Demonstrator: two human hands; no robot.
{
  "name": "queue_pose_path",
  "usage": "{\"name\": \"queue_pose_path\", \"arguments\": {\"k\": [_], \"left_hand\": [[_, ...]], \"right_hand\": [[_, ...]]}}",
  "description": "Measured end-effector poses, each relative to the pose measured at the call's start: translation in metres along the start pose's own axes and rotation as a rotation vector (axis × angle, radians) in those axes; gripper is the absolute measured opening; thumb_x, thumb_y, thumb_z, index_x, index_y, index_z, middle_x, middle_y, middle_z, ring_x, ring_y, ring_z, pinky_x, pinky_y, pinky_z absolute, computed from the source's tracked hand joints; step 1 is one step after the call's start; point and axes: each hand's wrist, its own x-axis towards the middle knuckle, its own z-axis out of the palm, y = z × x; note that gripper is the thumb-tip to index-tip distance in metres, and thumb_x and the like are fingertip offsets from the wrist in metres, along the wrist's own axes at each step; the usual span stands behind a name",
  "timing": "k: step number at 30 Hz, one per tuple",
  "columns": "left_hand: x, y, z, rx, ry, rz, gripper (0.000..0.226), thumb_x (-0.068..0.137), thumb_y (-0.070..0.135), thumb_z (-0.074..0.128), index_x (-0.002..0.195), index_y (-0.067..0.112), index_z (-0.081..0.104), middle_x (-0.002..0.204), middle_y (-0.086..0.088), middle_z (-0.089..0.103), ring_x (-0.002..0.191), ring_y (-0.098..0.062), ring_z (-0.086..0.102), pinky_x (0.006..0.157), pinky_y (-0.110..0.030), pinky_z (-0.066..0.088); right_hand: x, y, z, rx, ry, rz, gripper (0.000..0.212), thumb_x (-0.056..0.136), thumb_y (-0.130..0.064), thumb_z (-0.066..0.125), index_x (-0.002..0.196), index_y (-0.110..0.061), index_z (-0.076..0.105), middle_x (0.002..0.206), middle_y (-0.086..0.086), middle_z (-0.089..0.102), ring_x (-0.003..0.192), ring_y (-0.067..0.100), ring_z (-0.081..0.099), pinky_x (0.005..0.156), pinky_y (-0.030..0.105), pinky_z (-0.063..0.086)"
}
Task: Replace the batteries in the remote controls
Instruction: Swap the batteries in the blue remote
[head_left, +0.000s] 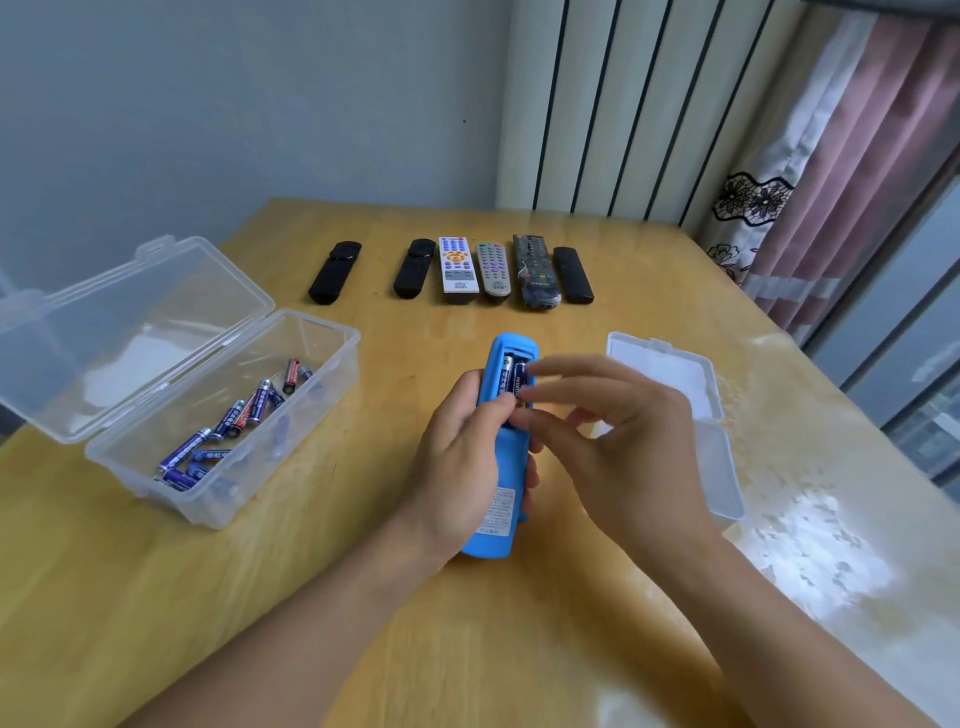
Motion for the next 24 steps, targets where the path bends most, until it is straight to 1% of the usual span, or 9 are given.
{"name": "queue_pose_path", "arguments": {"k": [3,5,8,11,13,17,19,21,24], "left_hand": [[-0.001,-0.003,0.002,0.042,-0.019,0.024,0.018,0.107,0.016,0.039,0.106,0.002,0.050,0.073,-0.009,0.059,0.054,-0.027,0.055,0.049,-0.038,0.048],[-0.002,-0.006,0.002,0.057,-0.029,0.025,0.017,0.108,0.016,0.039,0.105,0.004,0.051,0.072,-0.008,0.059,0.056,-0.029,0.054,0.049,-0.039,0.047],[-0.002,-0.010,0.001,0.068,-0.064,0.050,0.018,0.106,0.021,0.042,0.106,0.006,0.052,0.073,-0.007,0.060,0.055,-0.030,0.054,0.047,-0.038,0.048],[-0.002,-0.012,0.005,0.049,-0.140,0.028,0.022,0.095,0.026,0.045,0.107,0.010,0.054,0.074,-0.007,0.060,0.054,-0.028,0.055,0.046,-0.036,0.049],[0.000,-0.013,0.006,0.067,-0.154,0.016,0.020,0.095,0.025,0.046,0.108,0.013,0.055,0.075,-0.006,0.062,0.054,-0.026,0.056,0.046,-0.035,0.050],[0.005,-0.015,0.001,0.080,-0.097,-0.017,0.013,0.103,0.011,0.044,0.108,0.010,0.056,0.073,-0.008,0.063,0.051,-0.026,0.057,0.044,-0.034,0.050],[0.007,-0.013,-0.002,0.065,-0.099,-0.040,0.015,0.103,0.011,0.044,0.109,0.008,0.057,0.073,-0.009,0.065,0.052,-0.026,0.058,0.045,-0.034,0.051],[0.009,-0.009,-0.004,0.029,-0.091,-0.037,0.018,0.103,0.013,0.044,0.113,0.010,0.059,0.075,-0.009,0.067,0.053,-0.025,0.061,0.047,-0.034,0.052],[0.016,-0.001,-0.015,-0.037,0.032,-0.015,0.022,0.104,0.011,0.043,0.115,0.013,0.061,0.075,-0.007,0.070,0.055,-0.021,0.062,0.047,-0.032,0.052]], "right_hand": [[0.008,0.002,-0.007,0.116,-0.061,0.271,0.053,0.069,-0.022,0.092,0.117,-0.030,0.070,0.113,-0.016,0.068,0.087,0.006,0.070,0.067,0.026,0.059],[0.012,0.003,-0.011,0.119,-0.169,0.355,0.066,0.072,-0.022,0.090,0.131,-0.027,0.061,0.112,-0.011,0.071,0.078,0.008,0.073,0.059,0.026,0.058],[0.017,0.002,-0.013,0.090,-0.216,0.354,0.057,0.075,-0.019,0.089,0.126,-0.027,0.066,0.100,-0.010,0.075,0.063,0.008,0.071,0.051,0.019,0.050],[0.021,0.006,-0.017,0.145,-0.152,0.422,0.040,0.073,-0.015,0.087,0.109,-0.028,0.074,0.087,-0.004,0.076,0.052,0.005,0.063,0.051,0.023,0.046],[0.022,0.007,-0.017,0.164,-0.116,0.444,0.034,0.073,-0.016,0.086,0.104,-0.026,0.076,0.081,-0.001,0.076,0.049,0.004,0.060,0.051,0.025,0.045],[0.019,0.006,-0.009,0.133,-0.100,0.431,0.031,0.075,-0.020,0.085,0.103,-0.028,0.075,0.081,-0.004,0.075,0.059,0.008,0.066,0.054,0.024,0.047],[0.020,0.005,-0.009,0.080,-0.139,0.400,0.031,0.080,-0.027,0.083,0.109,-0.030,0.073,0.083,-0.007,0.074,0.067,0.008,0.069,0.057,0.025,0.049],[0.018,0.004,-0.013,0.025,-0.153,0.313,0.033,0.085,-0.037,0.078,0.117,-0.032,0.070,0.085,-0.011,0.074,0.076,0.003,0.069,0.063,0.019,0.050],[0.011,-0.001,-0.019,-0.081,-0.063,0.134,0.037,0.086,-0.054,0.066,0.116,-0.033,0.068,0.087,-0.017,0.070,0.085,-0.002,0.066,0.062,0.013,0.048]]}}
